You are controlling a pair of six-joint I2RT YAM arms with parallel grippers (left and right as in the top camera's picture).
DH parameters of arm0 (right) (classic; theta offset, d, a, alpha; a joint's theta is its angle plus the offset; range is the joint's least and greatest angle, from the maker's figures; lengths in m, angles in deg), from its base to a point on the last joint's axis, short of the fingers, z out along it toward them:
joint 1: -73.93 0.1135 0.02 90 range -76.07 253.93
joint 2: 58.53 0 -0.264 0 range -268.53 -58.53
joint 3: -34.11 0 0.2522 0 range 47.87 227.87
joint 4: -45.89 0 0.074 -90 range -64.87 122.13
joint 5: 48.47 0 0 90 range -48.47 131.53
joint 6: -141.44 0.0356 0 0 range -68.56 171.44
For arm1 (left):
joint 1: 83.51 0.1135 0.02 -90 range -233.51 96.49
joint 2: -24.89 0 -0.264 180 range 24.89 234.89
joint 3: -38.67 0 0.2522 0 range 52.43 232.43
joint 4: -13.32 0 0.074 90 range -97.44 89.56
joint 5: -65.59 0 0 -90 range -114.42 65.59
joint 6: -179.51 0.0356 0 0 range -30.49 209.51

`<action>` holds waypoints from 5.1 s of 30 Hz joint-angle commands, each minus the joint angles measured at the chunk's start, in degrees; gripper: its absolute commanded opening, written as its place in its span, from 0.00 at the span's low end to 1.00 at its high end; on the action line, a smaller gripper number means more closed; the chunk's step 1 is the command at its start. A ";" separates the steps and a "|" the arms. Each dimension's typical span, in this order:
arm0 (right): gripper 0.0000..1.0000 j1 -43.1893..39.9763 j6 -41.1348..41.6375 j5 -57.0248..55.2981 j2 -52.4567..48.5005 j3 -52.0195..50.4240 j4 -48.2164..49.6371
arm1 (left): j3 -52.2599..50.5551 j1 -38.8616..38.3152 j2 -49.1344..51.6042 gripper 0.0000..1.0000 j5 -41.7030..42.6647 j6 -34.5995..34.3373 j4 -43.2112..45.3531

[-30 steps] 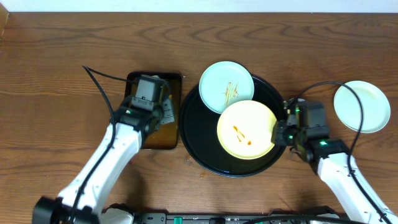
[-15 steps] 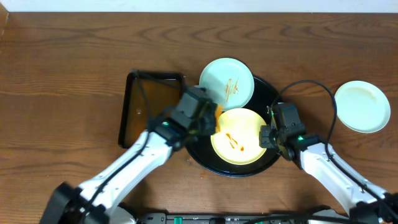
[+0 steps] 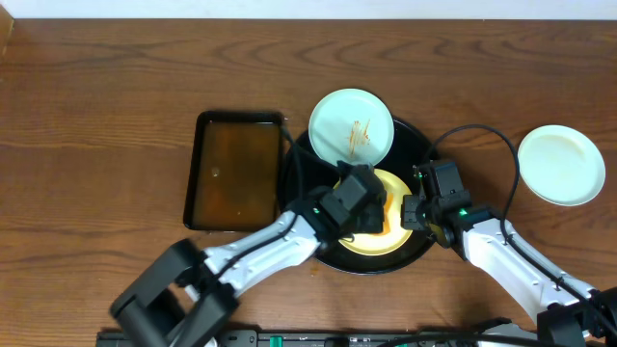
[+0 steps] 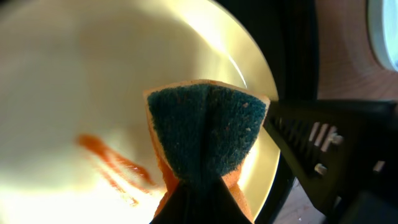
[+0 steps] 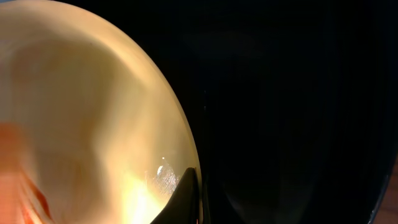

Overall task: Clean dirty plates on tray and stack at the side
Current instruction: 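Carry the sponge with left gripper onto the yellow plate, then scrub the sauce on the yellow plate with the sponge, then return the sponge with left gripper to the water tray, then lift the yellow plate with right gripper and carry it right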

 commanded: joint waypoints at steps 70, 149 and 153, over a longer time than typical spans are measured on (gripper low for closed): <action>0.01 0.63 0.74 -0.20 -0.42 0.48 -1.46 | 2.25 16.70 -9.05 0.08 -21.49 11.87 -20.46; 0.01 20.74 -28.94 -55.71 6.58 24.50 -10.51 | 1.92 35.17 -8.98 0.08 -20.81 14.86 -28.98; 0.01 20.24 -28.92 -55.71 6.58 24.50 -10.32 | 1.92 35.17 -8.98 0.08 -20.81 14.86 -28.98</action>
